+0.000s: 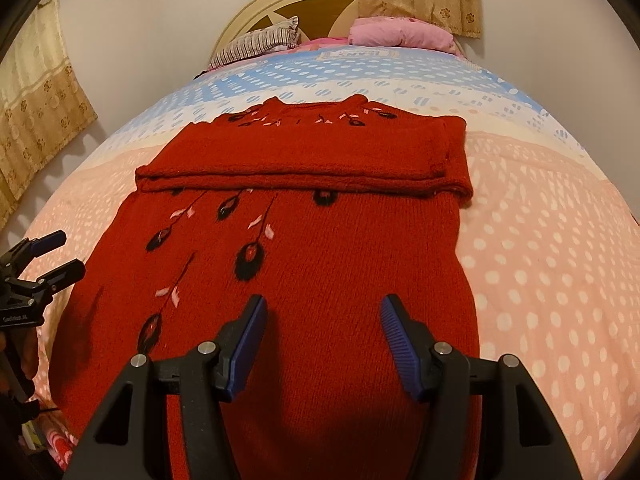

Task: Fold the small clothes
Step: 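Grasp the red sweater's hem with both grippers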

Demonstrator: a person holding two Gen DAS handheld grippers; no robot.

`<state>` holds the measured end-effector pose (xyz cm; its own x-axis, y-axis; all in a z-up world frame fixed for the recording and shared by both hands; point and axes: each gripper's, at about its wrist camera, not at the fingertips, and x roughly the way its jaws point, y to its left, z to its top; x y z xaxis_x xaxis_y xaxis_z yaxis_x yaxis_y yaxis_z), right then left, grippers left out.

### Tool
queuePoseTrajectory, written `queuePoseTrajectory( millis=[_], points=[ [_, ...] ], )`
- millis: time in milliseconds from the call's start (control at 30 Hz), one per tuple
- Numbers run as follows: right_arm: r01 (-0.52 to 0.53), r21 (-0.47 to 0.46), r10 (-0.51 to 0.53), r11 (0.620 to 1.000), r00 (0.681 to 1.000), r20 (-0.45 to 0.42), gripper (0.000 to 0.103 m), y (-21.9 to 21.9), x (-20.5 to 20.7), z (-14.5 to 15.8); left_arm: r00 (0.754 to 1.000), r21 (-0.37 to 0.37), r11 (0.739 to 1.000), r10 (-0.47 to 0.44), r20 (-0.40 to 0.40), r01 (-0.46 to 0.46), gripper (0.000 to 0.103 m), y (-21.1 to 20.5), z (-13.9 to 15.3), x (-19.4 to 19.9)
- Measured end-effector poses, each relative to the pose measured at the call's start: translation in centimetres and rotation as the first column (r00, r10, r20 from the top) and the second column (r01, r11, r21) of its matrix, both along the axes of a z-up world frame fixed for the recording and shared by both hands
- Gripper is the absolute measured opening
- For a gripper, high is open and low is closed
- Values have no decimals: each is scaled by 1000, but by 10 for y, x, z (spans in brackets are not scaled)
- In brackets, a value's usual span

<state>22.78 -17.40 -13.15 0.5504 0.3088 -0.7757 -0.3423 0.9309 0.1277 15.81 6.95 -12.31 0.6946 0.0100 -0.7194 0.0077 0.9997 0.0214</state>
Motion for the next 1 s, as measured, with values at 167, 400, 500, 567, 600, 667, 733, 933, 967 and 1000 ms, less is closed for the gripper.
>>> queuePoseTrajectory(
  millis=[167,400,500,567,600,667,733,933,967,1000],
  points=[
    [-18,-17,18,1000,1000,11,66,1,-16,-2,1000,3,1000,5,-11,-5,103,7,-3,-19],
    [-31,-32,31,999,999,11,67,0,-31,-2,1000,-32,999,-13,-24,13,103,13,-3,-54],
    [-40,-41,40,998,999,6,67,-1,-40,-2,998,-72,996,-48,-38,46,101,15,-3,-71],
    [-44,-49,44,998,999,11,67,-1,-47,-2,996,-105,993,-68,-54,62,92,16,-4,-80],
    [-44,-54,45,998,999,15,68,-1,-49,-2,995,-118,991,-74,-64,66,91,16,-5,-82],
    [-46,-64,47,997,999,20,68,-1,-53,-4,993,-150,986,-82,-80,69,84,16,-6,-87],
    [-46,-66,47,997,999,22,68,-2,-56,-4,991,-175,981,-98,-95,80,81,14,-7,-92],
    [-44,-57,45,997,999,20,68,-4,-61,-3,973,-294,951,-150,-177,93,64,12,-22,-100],
    [-44,-56,45,997,999,21,68,-4,-62,-3,969,-319,944,-155,-195,87,63,13,-26,-101],
    [-44,-56,46,997,999,22,68,-5,-63,-3,968,-327,941,-156,-196,85,63,12,-28,-102]
  ],
)
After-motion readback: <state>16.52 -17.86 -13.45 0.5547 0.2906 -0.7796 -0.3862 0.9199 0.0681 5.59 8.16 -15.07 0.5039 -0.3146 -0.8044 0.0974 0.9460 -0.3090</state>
